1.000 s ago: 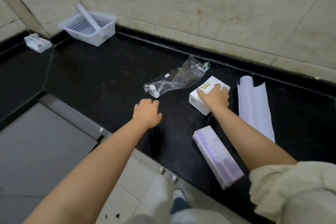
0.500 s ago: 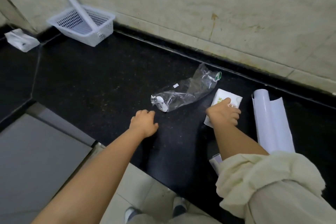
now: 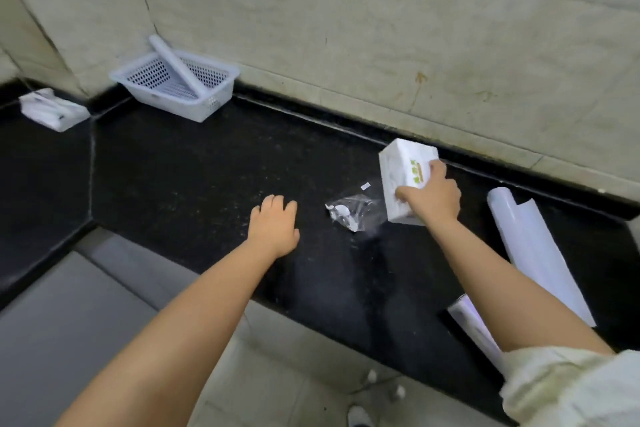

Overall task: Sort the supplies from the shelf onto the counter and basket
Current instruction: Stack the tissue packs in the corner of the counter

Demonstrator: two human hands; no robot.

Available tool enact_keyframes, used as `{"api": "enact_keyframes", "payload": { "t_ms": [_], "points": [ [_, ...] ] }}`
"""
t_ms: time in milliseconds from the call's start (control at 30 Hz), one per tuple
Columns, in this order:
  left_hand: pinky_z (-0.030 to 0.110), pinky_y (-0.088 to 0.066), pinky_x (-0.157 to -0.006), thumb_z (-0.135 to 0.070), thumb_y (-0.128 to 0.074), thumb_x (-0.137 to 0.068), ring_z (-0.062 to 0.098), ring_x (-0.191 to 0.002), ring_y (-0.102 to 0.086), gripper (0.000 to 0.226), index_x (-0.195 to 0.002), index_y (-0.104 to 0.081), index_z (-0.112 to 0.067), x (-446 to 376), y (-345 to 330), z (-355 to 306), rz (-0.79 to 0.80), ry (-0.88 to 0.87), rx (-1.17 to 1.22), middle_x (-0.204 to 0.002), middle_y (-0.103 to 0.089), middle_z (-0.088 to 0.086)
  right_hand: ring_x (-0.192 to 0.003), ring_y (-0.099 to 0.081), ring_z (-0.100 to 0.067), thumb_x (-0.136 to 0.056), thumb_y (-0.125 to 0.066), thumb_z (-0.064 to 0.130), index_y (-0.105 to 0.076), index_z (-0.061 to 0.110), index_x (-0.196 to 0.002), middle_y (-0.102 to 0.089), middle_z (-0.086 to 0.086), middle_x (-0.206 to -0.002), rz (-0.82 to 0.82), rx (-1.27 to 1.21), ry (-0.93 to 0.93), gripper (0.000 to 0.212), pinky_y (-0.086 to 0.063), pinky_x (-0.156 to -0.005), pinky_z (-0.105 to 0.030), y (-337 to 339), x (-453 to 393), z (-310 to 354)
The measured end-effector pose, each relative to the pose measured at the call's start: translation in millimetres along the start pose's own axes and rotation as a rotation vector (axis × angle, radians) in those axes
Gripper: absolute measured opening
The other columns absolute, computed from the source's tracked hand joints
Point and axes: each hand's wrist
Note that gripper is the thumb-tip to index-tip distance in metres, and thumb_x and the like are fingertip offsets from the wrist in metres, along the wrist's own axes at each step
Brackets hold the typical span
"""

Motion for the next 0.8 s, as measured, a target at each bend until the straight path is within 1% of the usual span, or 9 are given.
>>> {"api": "enact_keyframes", "payload": {
  "t_ms": [167,300,433,567,667,800],
  "points": [
    [0.044,-0.023,-0.114,-0.032,-0.048,-0.092,0.029,-0.143,-0.017,0.056,-0.142,-0.03,-0.012,29,16,81,-0.063,0.095,-0.008,-0.15,-0.028,0.013,-0.113,-0.045,-0.038,-0.064,-0.072,0.034,-0.03,0.022,-0.134,-0.05,-0.019,-0.121,0.18,0.016,0.332,0.083,-0.043,-0.093,-0.044,-53,61,105],
    [0.044,-0.023,-0.115,-0.03,-0.048,-0.092,0.03,-0.143,-0.017,0.055,-0.14,-0.032,-0.01,62,30,156,-0.086,0.25,0.02,-0.148,-0.03,0.014,-0.109,-0.048,-0.035,-0.064,-0.071,0.035,-0.031,0.023,-0.133,-0.053,-0.016,-0.117,0.309,0.05,0.508,0.081,-0.045,-0.088,-0.042,-107,111,172],
    [0.044,-0.025,-0.112,-0.03,-0.048,-0.091,0.03,-0.14,-0.02,0.05,-0.136,-0.036,-0.01,88,35,228,-0.104,0.409,0.036,-0.144,-0.034,0.013,-0.11,-0.048,-0.033,-0.065,-0.071,0.036,-0.029,0.024,-0.134,-0.05,-0.015,-0.12,0.432,0.052,0.584,0.082,-0.047,-0.091,-0.045,-160,145,224],
    [0.045,-0.022,-0.114,-0.029,-0.048,-0.092,0.03,-0.142,-0.017,0.053,-0.139,-0.033,-0.011,99,30,292,-0.068,0.504,0.052,-0.147,-0.032,0.013,-0.113,-0.045,-0.033,-0.065,-0.072,0.034,-0.028,0.024,-0.135,-0.048,-0.016,-0.122,0.494,0.036,0.599,0.083,-0.044,-0.094,-0.046,-204,150,270],
    [0.044,-0.021,-0.116,-0.031,-0.047,-0.093,0.03,-0.143,-0.015,0.055,-0.141,-0.03,-0.012,89,28,341,-0.034,0.552,0.053,-0.15,-0.029,0.012,-0.113,-0.046,-0.035,-0.065,-0.072,0.034,-0.028,0.023,-0.135,-0.049,-0.017,-0.122,0.497,0.047,0.628,0.084,-0.045,-0.095,-0.048,-236,140,309],
    [0.045,-0.022,-0.116,-0.032,-0.047,-0.093,0.029,-0.143,-0.016,0.056,-0.143,-0.029,-0.013,45,32,408,0.009,0.594,0.074,-0.152,-0.026,0.013,-0.114,-0.046,-0.034,-0.064,-0.073,0.034,-0.03,0.021,-0.135,-0.05,-0.017,-0.123,0.5,0.035,0.677,0.084,-0.044,-0.095,-0.049,-289,118,369]
  ]
}}
Point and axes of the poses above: each hand's wrist, its own x-axis away from the middle knuckle, its own y-axis out of the back of the hand, z = x × y
